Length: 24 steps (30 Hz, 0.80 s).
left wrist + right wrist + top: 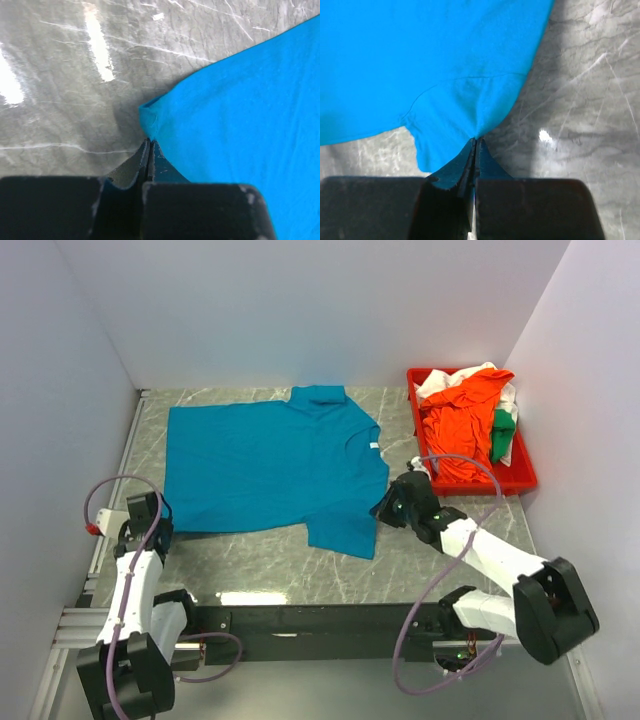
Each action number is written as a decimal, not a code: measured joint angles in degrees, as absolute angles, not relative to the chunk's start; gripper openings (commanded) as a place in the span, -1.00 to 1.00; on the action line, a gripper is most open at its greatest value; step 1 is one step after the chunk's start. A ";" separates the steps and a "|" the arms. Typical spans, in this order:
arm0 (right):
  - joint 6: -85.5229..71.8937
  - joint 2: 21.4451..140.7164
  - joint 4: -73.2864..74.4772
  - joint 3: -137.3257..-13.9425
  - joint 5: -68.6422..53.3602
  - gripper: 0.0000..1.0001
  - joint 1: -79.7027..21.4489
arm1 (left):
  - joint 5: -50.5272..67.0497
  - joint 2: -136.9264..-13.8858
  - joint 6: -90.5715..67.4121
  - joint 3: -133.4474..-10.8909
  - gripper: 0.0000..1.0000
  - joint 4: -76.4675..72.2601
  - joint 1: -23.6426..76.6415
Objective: Fold and stack the t-shirts
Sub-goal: Fold the tshirt
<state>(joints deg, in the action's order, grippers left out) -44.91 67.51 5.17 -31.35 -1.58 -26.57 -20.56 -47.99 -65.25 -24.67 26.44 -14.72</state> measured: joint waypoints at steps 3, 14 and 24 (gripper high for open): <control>-44.88 63.11 6.28 -29.65 -1.80 -1.00 -26.57 | -20.97 -46.83 -65.49 -24.99 -0.99 28.21 -14.72; -44.77 45.80 15.46 -25.76 -3.11 -1.00 -26.55 | -22.63 -37.93 -67.37 -26.55 -0.99 35.35 -14.72; -38.63 64.34 20.71 -43.90 -3.09 -1.00 -26.33 | -18.68 -50.52 -63.53 -31.35 -0.99 28.21 -14.83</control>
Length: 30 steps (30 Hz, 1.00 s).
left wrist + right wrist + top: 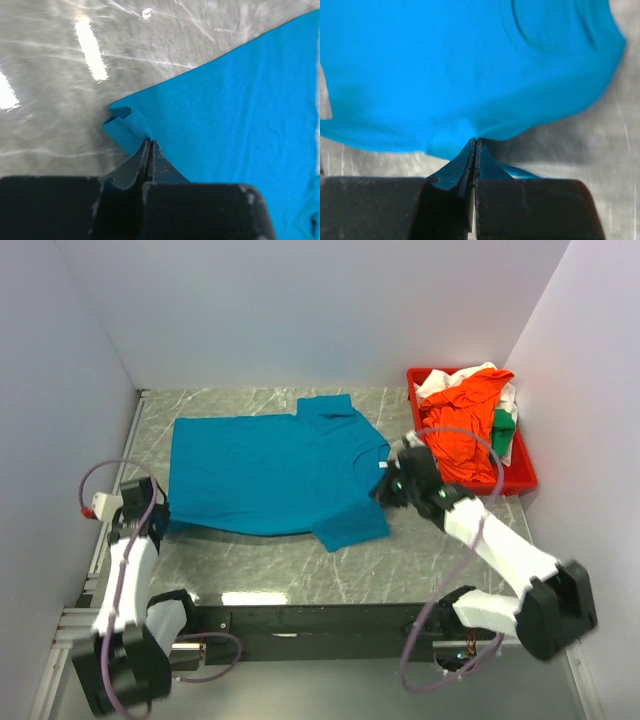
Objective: Fold and stack the t-shirts
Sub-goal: Fold the tshirt
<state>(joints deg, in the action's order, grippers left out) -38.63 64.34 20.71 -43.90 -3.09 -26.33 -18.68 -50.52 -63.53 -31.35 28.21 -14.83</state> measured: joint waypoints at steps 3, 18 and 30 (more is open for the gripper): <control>-36.75 75.33 20.38 -54.94 -3.27 -1.00 -26.15 | -17.63 -59.81 -62.26 -35.55 -0.99 26.04 -14.81; -34.61 97.58 23.05 -74.22 -4.36 -1.00 -23.07 | -14.66 -84.51 -59.61 -51.00 -0.99 21.69 -14.74; -34.61 97.56 22.63 -74.19 -6.07 -1.00 -18.74 | -14.63 -88.20 -59.20 -55.90 -0.99 21.82 -13.50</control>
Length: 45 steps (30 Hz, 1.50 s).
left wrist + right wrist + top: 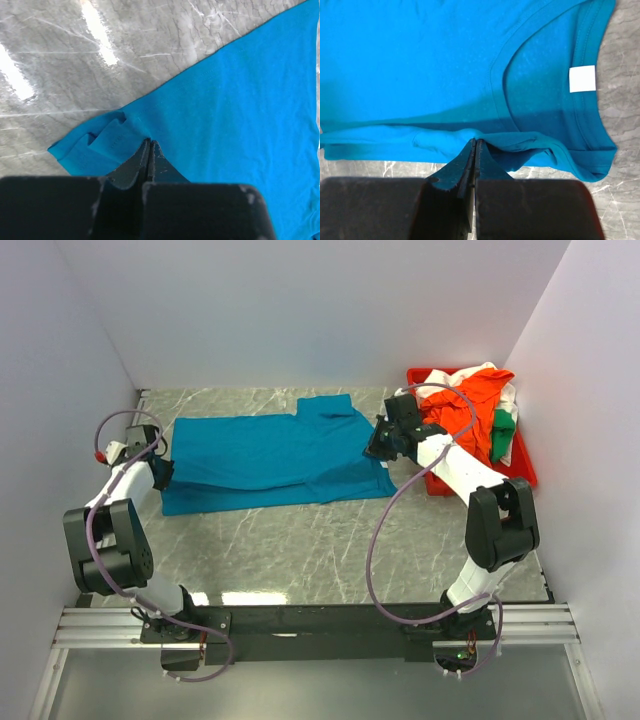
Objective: Fold and stack the t-shirts
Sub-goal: Fold the tshirt
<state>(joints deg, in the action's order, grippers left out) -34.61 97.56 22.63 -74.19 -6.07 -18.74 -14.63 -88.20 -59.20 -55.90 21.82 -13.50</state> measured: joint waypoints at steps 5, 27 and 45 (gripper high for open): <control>-34.61 97.56 22.20 -74.19 -7.14 -1.00 -18.33 | -14.66 -90.08 -59.16 -57.21 -0.99 22.06 -13.06; -34.76 99.50 18.96 -71.94 -10.02 -0.22 -15.00 | -14.46 -97.60 -56.97 -62.74 -0.39 22.04 -11.42; -34.41 89.41 15.40 -56.45 -5.52 0.07 -19.88 | -8.56 -76.01 -57.80 -49.43 0.15 17.15 -11.49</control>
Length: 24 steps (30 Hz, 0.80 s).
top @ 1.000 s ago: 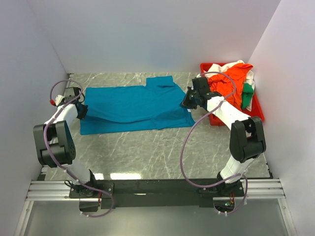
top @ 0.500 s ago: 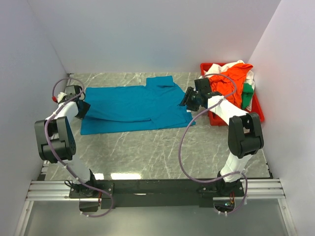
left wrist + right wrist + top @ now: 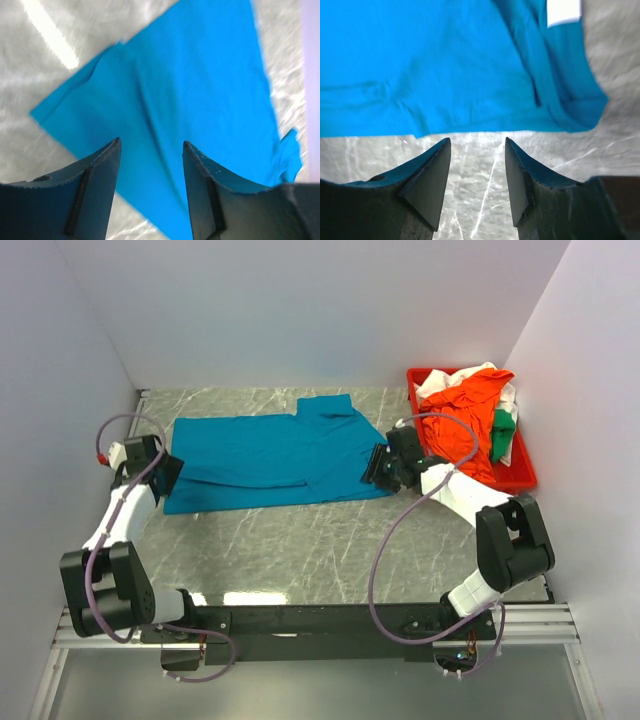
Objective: Fold and stack the t-shirts
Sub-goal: Fold the tshirt
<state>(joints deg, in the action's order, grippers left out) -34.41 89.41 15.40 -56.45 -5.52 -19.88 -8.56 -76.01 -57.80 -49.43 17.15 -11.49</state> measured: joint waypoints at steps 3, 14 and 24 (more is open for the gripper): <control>-34.70 89.95 15.03 -54.94 -4.89 0.06 -20.78 | -6.70 -73.93 -58.43 -45.25 0.14 17.02 -11.46; -34.85 96.88 13.15 -56.38 -1.13 0.04 -20.60 | -3.81 -69.45 -58.72 -43.59 0.14 17.02 -11.46; -34.83 100.33 13.30 -58.98 0.40 0.04 -18.35 | -2.63 -69.19 -57.84 -43.62 0.14 17.19 -11.46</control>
<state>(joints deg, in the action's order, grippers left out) -34.83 100.33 13.30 -58.98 0.40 -18.35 -2.63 -69.19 -57.84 -43.62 17.19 -11.46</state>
